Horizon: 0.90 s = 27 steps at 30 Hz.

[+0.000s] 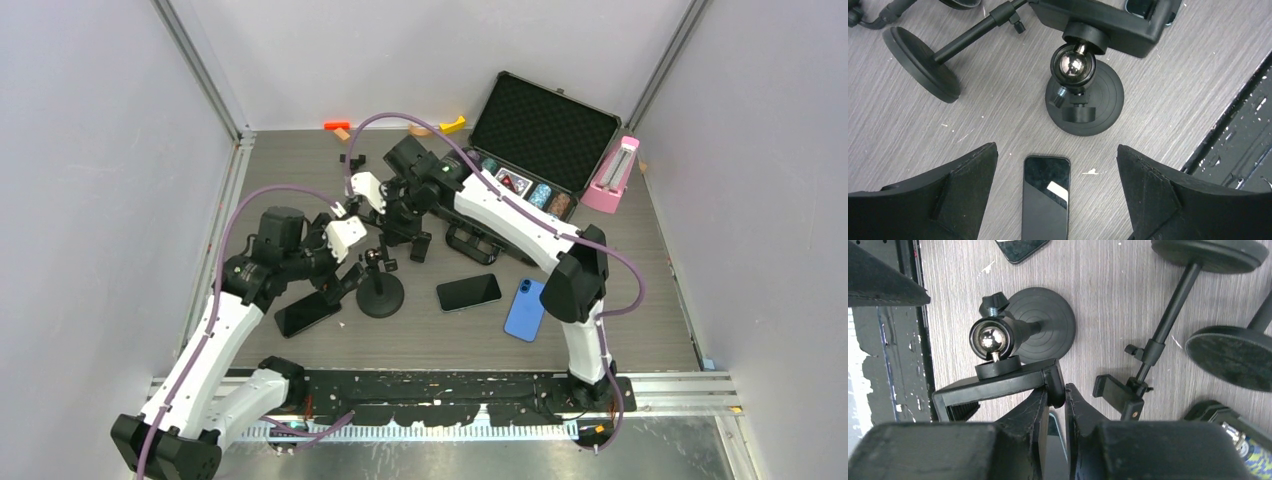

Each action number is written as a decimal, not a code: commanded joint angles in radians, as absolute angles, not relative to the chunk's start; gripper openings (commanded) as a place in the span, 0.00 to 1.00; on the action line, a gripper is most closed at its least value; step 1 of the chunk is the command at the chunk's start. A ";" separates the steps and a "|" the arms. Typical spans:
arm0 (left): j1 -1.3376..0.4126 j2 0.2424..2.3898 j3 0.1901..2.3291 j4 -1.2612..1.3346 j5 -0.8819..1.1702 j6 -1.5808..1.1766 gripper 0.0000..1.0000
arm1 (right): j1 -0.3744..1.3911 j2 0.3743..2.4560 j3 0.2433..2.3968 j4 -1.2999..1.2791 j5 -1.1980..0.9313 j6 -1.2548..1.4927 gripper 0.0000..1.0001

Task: Place the phone on the phone stand
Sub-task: Adjust the phone stand at the center of the board.

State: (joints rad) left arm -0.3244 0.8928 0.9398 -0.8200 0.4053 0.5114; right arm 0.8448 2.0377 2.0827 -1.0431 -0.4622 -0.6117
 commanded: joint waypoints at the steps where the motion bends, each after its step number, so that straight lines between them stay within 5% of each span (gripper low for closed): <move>1: -0.321 0.874 0.909 -0.705 0.371 0.439 0.92 | 0.851 1.917 1.987 -0.878 -0.365 -0.427 0.06; 15: -0.321 0.962 0.806 -0.323 0.320 0.328 0.92 | 0.908 1.761 1.780 -0.674 0.079 -0.076 0.00; 27: -0.319 0.970 0.839 -0.364 0.078 0.283 0.94 | 0.955 1.737 1.718 -0.647 0.214 0.106 0.00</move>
